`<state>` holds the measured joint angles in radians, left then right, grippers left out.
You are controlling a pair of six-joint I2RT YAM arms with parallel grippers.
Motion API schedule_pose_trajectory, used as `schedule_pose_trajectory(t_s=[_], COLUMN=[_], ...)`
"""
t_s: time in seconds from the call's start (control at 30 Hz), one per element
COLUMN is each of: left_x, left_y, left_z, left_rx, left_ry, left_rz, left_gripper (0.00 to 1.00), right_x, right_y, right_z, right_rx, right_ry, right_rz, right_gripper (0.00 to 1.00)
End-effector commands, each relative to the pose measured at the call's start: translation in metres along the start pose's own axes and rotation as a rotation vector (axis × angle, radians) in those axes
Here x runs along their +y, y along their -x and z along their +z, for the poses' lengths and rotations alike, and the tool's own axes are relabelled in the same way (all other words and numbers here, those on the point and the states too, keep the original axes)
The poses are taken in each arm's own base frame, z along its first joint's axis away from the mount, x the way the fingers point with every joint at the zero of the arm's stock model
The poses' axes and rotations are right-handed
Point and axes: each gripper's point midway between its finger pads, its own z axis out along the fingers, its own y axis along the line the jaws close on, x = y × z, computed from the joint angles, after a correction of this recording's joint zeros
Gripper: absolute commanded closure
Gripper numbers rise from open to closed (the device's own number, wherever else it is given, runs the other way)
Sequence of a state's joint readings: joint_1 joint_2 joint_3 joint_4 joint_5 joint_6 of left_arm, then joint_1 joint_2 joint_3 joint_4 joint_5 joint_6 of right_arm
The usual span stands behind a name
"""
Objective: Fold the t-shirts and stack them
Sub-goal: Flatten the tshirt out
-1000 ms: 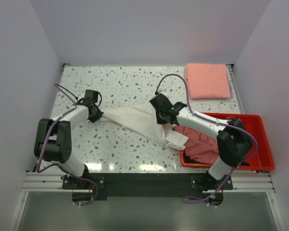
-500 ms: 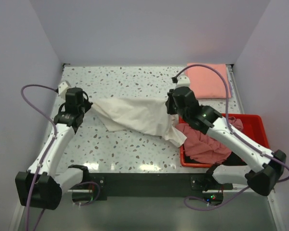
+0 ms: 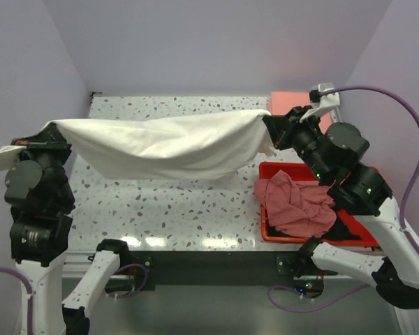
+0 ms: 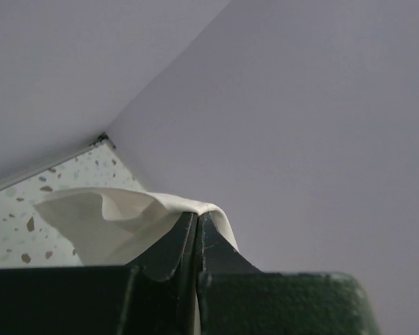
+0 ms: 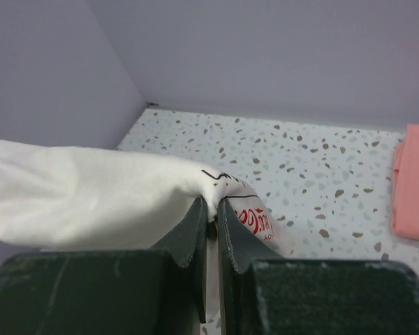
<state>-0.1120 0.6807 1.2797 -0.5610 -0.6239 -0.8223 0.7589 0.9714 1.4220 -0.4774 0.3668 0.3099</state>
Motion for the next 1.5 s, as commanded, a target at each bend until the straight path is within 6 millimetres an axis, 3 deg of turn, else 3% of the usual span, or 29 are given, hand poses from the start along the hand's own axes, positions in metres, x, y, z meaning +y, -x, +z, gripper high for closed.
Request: schedule_pose_trajectory(t_s=[0.0, 0.1, 0.2, 0.37, 0.5, 0.57, 0.6, 0.63, 0.67, 0.7, 0.73, 0.77, 0.8, 0.83, 0.87, 0.9, 0.93, 0.97, 1.0, 1.1, 1.23, 1.37, 1.43, 1.47], left_x=[-0.004, -0.002, -0.005, -0.004, 0.002, 0.013, 0.026, 0.031, 0.048, 0.053, 0.073, 0.103, 0.11, 0.125, 0.161, 0.163, 0.173, 0.193, 0.191, 0.201, 0.199, 0.2, 0.201, 0.204], left_y=[0.059, 0.09, 0.107, 0.091, 0.024, 0.001, -0.025, -0.04, -0.066, -0.089, -0.098, -0.135, -0.159, -0.174, -0.203, -0.21, -0.218, -0.235, -0.233, -0.242, -0.25, -0.252, -0.252, -0.251], left_z=[-0.019, -0.034, -0.045, -0.028, 0.032, 0.056, 0.078, 0.091, 0.116, 0.133, 0.152, 0.177, 0.19, 0.201, 0.217, 0.225, 0.23, 0.234, 0.236, 0.23, 0.208, 0.168, 0.151, 0.135], left_rx=[-0.14, -0.211, -0.247, -0.219, -0.106, -0.09, -0.068, -0.049, -0.007, 0.052, 0.073, 0.161, 0.26, 0.314, 0.391, 0.443, 0.479, 0.527, 0.531, 0.551, 0.592, 0.641, 0.66, 0.668], left_ry=[0.037, 0.064, 0.046, 0.083, 0.198, 0.278, 0.357, 0.383, 0.446, 0.433, 0.475, 0.532, 0.515, 0.543, 0.621, 0.631, 0.664, 0.72, 0.738, 0.739, 0.665, 0.632, 0.62, 0.612], left_rz=[-0.016, -0.032, -0.043, -0.013, 0.087, 0.148, 0.205, 0.236, 0.299, 0.313, 0.328, 0.383, 0.37, 0.378, 0.408, 0.412, 0.422, 0.451, 0.461, 0.473, 0.423, 0.369, 0.348, 0.343], left_gripper=[1.0, 1.0, 1.0, 1.0, 1.0, 1.0, 1.0, 1.0, 1.0, 1.0, 1.0, 0.99, 0.93, 0.82, 0.66, 0.29, 0.12, 0.0, 0.0, 0.0, 0.0, 0.0, 0.0, 0.0], right_x=[0.026, 0.037, 0.041, 0.039, 0.028, 0.013, -0.001, -0.006, -0.013, -0.038, -0.046, -0.062, -0.077, -0.078, -0.08, -0.101, -0.102, -0.108, -0.117, -0.113, -0.105, -0.1, -0.104, -0.1], right_y=[0.058, 0.078, 0.085, 0.065, 0.025, -0.009, -0.023, -0.036, -0.074, -0.089, -0.102, -0.151, -0.164, -0.17, -0.187, -0.238, -0.229, -0.238, -0.269, -0.269, -0.25, -0.229, -0.237, -0.218], right_z=[-0.025, -0.041, -0.048, -0.03, 0.015, 0.053, 0.071, 0.086, 0.118, 0.138, 0.154, 0.185, 0.201, 0.222, 0.236, 0.256, 0.268, 0.273, 0.279, 0.283, 0.268, 0.241, 0.225, 0.214], right_rx=[-0.137, -0.17, -0.187, -0.136, -0.061, 0.009, 0.037, 0.072, 0.166, 0.207, 0.247, 0.351, 0.378, 0.389, 0.441, 0.554, 0.574, 0.614, 0.693, 0.695, 0.611, 0.58, 0.592, 0.552], right_ry=[0.148, 0.216, 0.241, 0.207, 0.099, -0.021, -0.083, -0.09, -0.106, -0.154, -0.158, -0.196, -0.211, -0.194, -0.172, -0.201, -0.214, -0.233, -0.243, -0.218, -0.189, -0.18, -0.193, -0.182], right_rz=[0.01, 0.02, 0.034, 0.051, 0.021, -0.024, -0.038, -0.033, -0.014, 0.013, 0.04, 0.038, 0.04, 0.046, 0.062, 0.067, 0.073, 0.068, 0.062, 0.06, 0.087, 0.091, 0.089, 0.097], right_gripper=[1.0, 1.0, 1.0, 1.0, 1.0, 1.0, 1.0, 1.0, 1.0, 1.0, 1.0, 0.95, 0.88, 0.79, 0.67, 0.55, 0.39, 0.13, 0.01, 0.01, 0.01, 0.01, 0.01, 0.01])
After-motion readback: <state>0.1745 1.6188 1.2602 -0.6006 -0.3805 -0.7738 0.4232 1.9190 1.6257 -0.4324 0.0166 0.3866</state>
